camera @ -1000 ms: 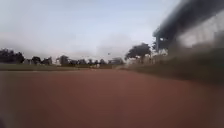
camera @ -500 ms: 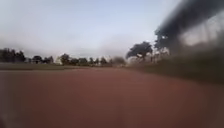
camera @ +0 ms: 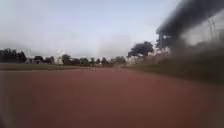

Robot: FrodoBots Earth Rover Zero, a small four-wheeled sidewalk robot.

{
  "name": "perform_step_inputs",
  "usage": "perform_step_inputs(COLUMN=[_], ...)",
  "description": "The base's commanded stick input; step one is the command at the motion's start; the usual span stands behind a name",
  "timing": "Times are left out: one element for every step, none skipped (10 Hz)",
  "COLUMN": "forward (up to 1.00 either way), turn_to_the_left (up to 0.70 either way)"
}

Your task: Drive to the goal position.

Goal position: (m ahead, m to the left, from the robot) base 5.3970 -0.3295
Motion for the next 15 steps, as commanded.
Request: perform_step_inputs(forward=[0.70, 0.70, 0.70, 0.70, 0.70, 0.70, 0.70, 0.70, 0.70, 0.70, 0.70, 0.70, 0.70, 0.70, 0.70], turn_to_the_left=[0.00, 0.00, 0.00, 0.00, 0.00, 0.00, 0.00, 0.00, 0.00, 0.00, 0.00, 0.00, 0.00, 0.00, 0.00])
